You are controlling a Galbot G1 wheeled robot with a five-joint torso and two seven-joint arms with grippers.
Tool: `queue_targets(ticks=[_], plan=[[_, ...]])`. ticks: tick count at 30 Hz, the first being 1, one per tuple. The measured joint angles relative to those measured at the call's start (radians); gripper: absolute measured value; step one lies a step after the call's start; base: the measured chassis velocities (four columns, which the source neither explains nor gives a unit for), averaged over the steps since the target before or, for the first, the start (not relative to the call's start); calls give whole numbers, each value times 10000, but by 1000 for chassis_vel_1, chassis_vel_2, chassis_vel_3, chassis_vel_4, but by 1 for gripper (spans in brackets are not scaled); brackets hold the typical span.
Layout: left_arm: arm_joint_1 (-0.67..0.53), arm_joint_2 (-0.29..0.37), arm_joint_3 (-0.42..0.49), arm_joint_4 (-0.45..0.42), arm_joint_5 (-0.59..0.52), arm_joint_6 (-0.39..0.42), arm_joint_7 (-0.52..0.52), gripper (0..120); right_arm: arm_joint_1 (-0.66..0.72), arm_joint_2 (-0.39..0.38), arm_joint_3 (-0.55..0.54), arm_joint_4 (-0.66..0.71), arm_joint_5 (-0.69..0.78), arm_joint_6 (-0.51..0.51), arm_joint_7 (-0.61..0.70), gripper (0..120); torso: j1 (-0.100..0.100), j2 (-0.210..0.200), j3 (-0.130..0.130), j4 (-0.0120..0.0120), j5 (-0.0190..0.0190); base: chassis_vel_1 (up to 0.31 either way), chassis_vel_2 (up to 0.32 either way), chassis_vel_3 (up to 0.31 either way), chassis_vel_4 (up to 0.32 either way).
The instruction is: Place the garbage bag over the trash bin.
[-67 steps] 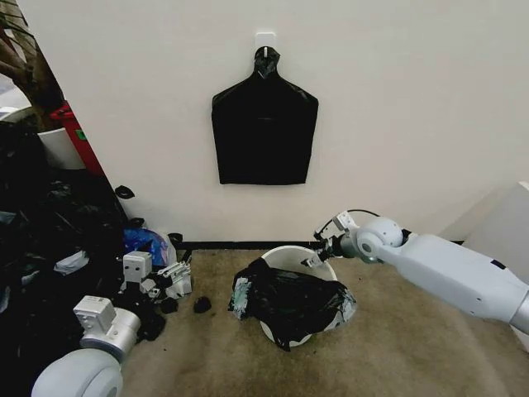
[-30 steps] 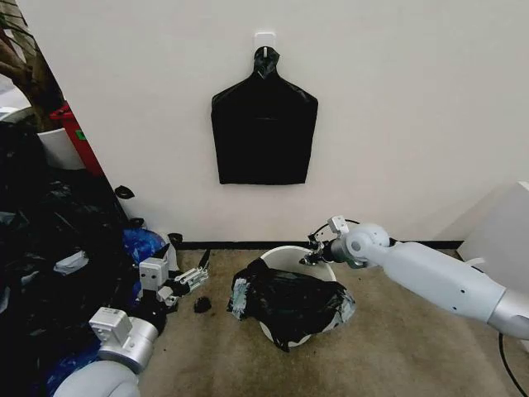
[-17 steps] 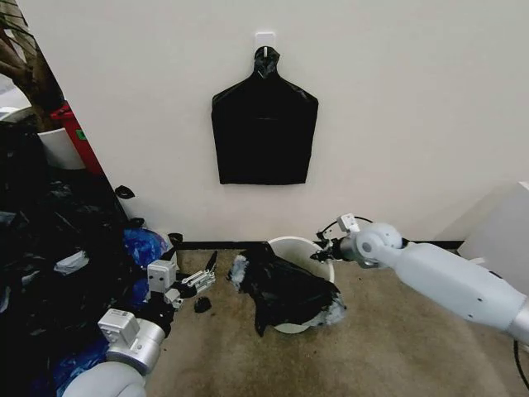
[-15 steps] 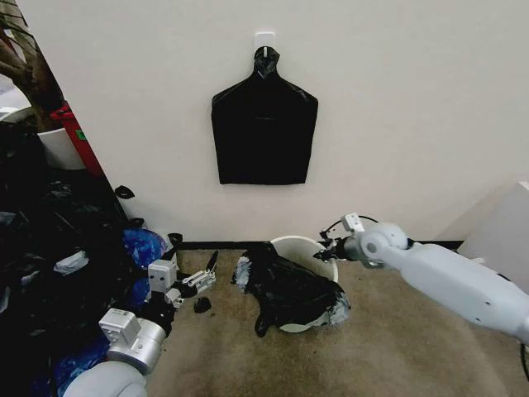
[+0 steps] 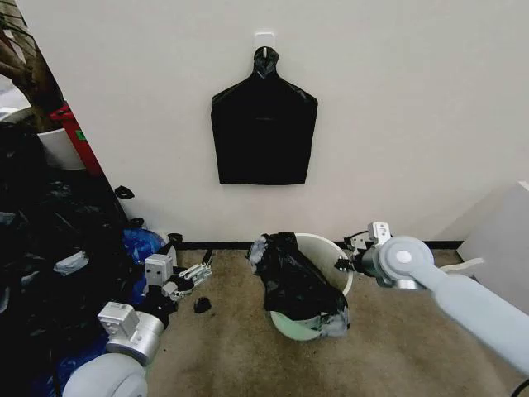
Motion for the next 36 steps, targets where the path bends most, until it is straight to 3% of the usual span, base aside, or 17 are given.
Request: queue_targets(ticks=[5,11,24,36], plan=[[35,-190,75,43,156,-91,6,100,-1555,895,848,856,-577,2013,1727,0,0,0,0,0,2,0,0,0,0],[98,-346,155,45,303,-132,7,100,-2114,1756,1015,1161,-1584,3287,2566,0,0,0,0,2,0,0,0,0,0],[471,-800,109,36,704,-284,19,100,-2475,2494,300,981,-4103,3134,1945,0,0,0,1,2,2,0,0,0,0],[621,-955,90,-59,844,-379,39,100,-2301,2588,-372,479,-4686,3048,1870,0,1,-1,1,2,2,0,0,0,0]])
